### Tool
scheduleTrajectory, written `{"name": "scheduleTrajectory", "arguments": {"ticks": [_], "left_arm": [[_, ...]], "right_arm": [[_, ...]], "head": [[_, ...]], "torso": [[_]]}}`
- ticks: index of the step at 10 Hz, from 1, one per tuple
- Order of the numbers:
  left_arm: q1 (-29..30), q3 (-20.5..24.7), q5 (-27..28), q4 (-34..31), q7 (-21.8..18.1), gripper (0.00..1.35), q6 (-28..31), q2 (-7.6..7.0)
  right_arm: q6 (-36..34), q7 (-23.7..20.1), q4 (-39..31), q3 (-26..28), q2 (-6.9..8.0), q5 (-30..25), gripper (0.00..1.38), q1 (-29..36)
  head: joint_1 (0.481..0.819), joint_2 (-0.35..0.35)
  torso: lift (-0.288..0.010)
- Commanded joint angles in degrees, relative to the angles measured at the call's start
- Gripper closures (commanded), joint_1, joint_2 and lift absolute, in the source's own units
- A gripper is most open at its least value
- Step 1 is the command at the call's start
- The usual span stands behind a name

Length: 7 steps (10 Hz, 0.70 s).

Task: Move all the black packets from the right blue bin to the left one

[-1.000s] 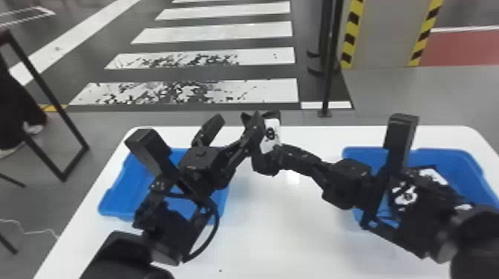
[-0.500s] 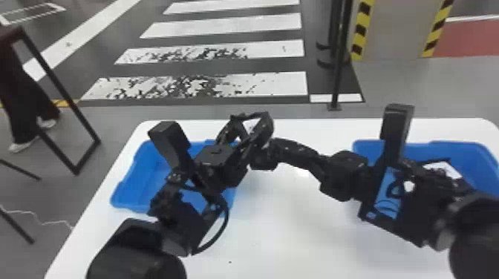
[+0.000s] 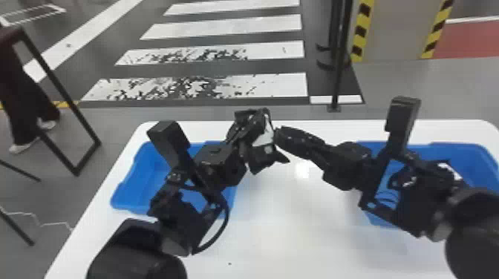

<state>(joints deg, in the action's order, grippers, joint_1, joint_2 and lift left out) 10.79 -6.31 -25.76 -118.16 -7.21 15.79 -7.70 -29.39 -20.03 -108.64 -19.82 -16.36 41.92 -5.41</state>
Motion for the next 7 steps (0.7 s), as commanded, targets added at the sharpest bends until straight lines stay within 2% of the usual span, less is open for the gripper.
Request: {"name": "scheduleTrajectory", "arguments": {"ticks": [1,2,4,6,7], "left_arm": [[-0.2,0.7,1.1,0.0,0.0,1.22,-1.3,0.05],[-0.9,2.8,5.6,0.5,0.6,1.22,-2.9,0.23],[-3.8,6.7,15.9,9.4,4.1,1.22,-11.3,0.85],[-5.3,8.1,19.1,16.6,9.2,1.22,-14.2,1.11],[-5.3,8.7,19.6,17.1,10.0,1.02,-12.4,1.2]], "right_arm": [[2.7,-0.1,1.3,-0.1,0.02,0.8,0.29,0.3],[3.7,-0.1,1.8,0.1,0.02,1.3,0.03,0.9],[4.5,-0.1,2.1,2.0,0.19,3.3,0.1,3.4],[4.5,-0.2,1.8,3.5,0.19,3.2,0.11,4.6],[4.5,-0.2,1.7,3.7,0.19,3.2,0.1,4.6]], "head": [[0.665,0.159],[0.656,0.16],[0.643,0.19],[0.644,0.245],[0.653,0.263]], "torso": [[-0.14],[-0.14],[-0.14],[-0.14],[-0.14]]}}
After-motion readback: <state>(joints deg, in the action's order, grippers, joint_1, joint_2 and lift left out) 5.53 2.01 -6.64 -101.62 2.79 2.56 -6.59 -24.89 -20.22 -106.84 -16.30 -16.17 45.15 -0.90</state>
